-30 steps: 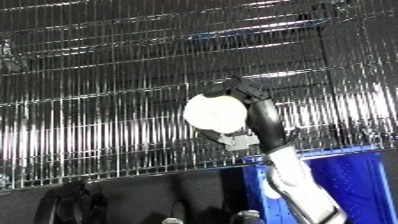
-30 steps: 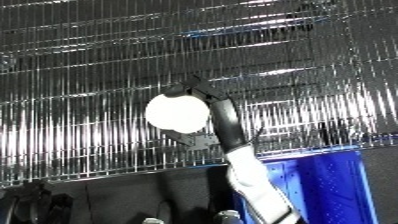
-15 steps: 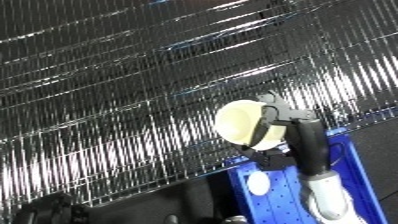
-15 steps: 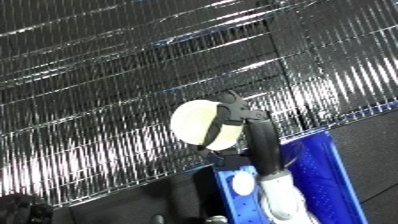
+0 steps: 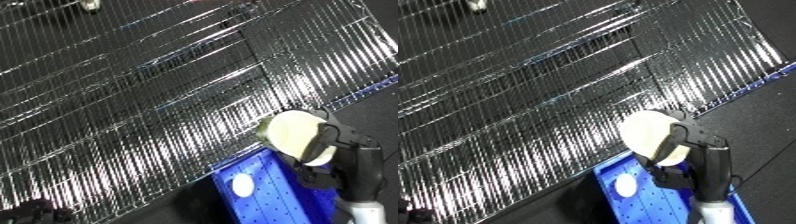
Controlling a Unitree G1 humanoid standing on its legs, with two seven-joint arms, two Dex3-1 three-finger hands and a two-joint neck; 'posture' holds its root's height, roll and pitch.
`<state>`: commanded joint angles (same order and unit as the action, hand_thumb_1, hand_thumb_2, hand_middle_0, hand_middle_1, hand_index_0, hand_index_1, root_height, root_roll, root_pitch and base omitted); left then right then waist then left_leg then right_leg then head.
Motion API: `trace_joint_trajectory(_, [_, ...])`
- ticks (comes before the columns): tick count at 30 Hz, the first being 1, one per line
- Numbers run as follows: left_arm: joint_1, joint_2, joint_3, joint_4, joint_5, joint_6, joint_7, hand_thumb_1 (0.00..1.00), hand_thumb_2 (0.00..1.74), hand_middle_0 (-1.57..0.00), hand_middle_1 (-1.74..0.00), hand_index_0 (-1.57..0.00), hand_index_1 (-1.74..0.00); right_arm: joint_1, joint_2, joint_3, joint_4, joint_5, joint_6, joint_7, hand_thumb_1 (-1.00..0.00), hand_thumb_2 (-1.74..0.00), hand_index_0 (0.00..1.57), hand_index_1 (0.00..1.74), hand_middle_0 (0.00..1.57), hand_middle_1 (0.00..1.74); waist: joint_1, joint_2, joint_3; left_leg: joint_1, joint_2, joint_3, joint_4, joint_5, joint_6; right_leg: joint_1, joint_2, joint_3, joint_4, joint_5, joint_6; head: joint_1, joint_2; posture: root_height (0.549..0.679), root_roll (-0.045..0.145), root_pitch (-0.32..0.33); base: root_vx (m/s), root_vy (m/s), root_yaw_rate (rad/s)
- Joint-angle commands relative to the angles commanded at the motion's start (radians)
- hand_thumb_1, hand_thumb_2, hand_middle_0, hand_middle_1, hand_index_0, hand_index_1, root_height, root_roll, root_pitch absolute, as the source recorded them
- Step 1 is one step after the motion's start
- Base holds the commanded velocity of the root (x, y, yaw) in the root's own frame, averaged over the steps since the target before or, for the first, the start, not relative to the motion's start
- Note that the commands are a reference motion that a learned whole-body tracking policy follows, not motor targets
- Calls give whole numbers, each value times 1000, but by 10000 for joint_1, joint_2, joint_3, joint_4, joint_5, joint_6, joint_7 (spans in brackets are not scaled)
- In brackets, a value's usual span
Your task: Pick up the object and place it into the box
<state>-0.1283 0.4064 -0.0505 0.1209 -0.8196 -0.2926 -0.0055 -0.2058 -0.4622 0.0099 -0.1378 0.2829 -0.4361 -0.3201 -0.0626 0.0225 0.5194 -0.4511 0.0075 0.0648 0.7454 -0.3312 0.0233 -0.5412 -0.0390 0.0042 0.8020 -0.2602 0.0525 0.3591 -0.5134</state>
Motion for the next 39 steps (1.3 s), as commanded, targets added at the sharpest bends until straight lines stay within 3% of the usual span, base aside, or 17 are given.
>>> trace_joint_trajectory(4, [288,11,184,-138,-109,-5,-22,1000,1740,-1570,-1740,-1570,-1740,783,21,-343,72,190,-235,-110,-800,-1392,1256,1392,1256,1392,-237,9,-20,149,81,129,66,-129,21,161,-10,94,-50,-67,-32,308,-144,636,62,41,-12,11,-221])
trace_joint_trajectory(9, [576,4,278,-231,-344,-106,-45,1000,1740,-1570,-1740,-1570,-1740,1452,-42,-583,486,454,-345,-110,-800,-1392,1256,1392,1256,1392,-541,105,-21,385,134,308,20,-178,10,314,-34,210,-149,-129,-102,754,-460,638,73,34,-5,37,-152])
trace_joint_trajectory(14, [733,-133,166,-180,-524,-287,2,1000,1740,-1570,-1740,-1570,-1740,1800,-129,-692,1001,882,-590,6,-550,-957,864,957,864,957,-803,277,2,661,126,460,-190,-130,-37,456,-50,328,-326,-168,-163,1163,-604,640,84,30,3,55,-107])
trace_joint_trajectory(25, [620,-414,-182,106,-609,-545,74,1000,1740,-1570,-1740,-1570,-1740,1884,-219,-602,1627,1187,-864,121,0,0,0,0,0,0,-990,572,-30,1021,-10,511,-650,205,-186,632,-80,400,-588,-213,-244,1297,-713,642,100,25,1,24,-19])
trace_joint_trajectory(33, [594,-531,-302,267,-662,-607,108,1000,1740,-1570,-1740,-1570,-1740,1906,-159,-505,1691,1299,-723,302,0,0,0,0,0,0,-974,572,-35,1083,-28,426,-807,428,-258,678,-81,348,-644,-214,-276,942,-795,643,104,25,2,6,5])
trace_joint_trajectory(39, [613,-539,-405,269,-659,-562,165,1000,1740,-1570,-1740,-1570,-1740,1855,-147,-303,1348,953,-605,484,0,0,0,0,0,0,-819,492,-41,1080,-45,300,-874,546,-289,772,-87,268,-671,-214,-280,341,-915,644,102,22,20,-8,40])
